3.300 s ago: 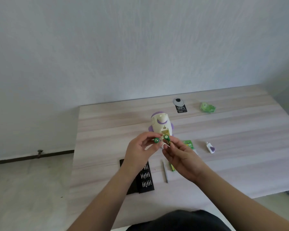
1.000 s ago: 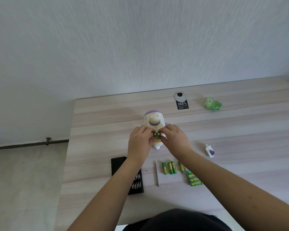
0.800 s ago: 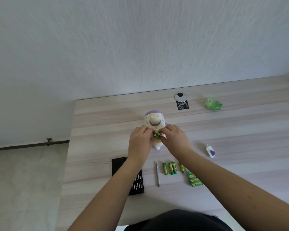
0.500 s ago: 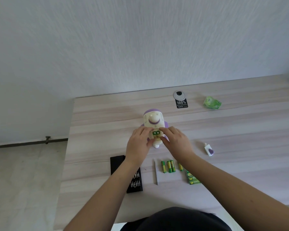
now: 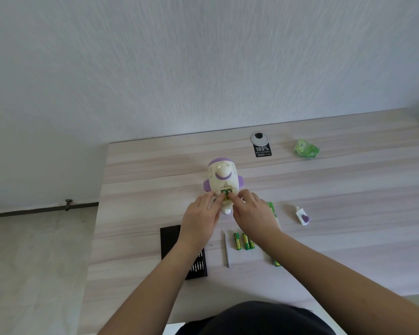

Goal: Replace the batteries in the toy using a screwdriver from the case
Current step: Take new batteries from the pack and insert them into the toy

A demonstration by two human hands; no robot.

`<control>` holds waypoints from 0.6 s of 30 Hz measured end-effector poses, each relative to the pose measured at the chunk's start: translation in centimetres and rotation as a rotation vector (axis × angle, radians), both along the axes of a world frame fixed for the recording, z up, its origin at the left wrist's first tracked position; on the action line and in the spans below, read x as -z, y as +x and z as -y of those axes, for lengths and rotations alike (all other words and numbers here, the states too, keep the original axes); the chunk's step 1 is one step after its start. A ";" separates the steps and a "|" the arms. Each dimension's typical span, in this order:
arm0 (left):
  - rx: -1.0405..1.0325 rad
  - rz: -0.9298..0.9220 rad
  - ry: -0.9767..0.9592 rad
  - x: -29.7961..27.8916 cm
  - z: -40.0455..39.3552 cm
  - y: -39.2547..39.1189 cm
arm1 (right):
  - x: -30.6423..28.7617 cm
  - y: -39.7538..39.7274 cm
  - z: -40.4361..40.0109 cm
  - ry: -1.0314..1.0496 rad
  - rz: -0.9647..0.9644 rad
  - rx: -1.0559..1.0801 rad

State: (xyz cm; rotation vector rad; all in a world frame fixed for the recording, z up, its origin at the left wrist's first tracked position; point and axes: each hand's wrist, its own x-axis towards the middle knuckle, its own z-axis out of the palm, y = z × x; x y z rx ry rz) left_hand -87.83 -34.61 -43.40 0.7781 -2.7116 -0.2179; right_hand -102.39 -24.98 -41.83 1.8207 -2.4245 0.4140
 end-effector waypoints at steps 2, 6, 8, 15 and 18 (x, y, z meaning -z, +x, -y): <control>-0.005 0.002 -0.005 -0.1 0.0 -0.1 | -0.2 0.2 0.2 0.004 0.001 0.010; -0.009 -0.037 0.049 -0.5 0.2 0.0 | -0.4 0.6 -0.1 0.045 0.034 0.014; 0.005 -0.042 0.076 -0.5 0.3 0.1 | -0.5 0.5 -0.7 0.040 0.084 0.037; 0.013 -0.064 0.161 -0.8 -0.2 0.4 | -0.4 -0.9 -4.8 0.016 0.236 0.209; -0.012 -0.079 0.177 -1.3 -0.6 0.3 | -0.3 -1.1 -6.9 0.001 0.403 0.354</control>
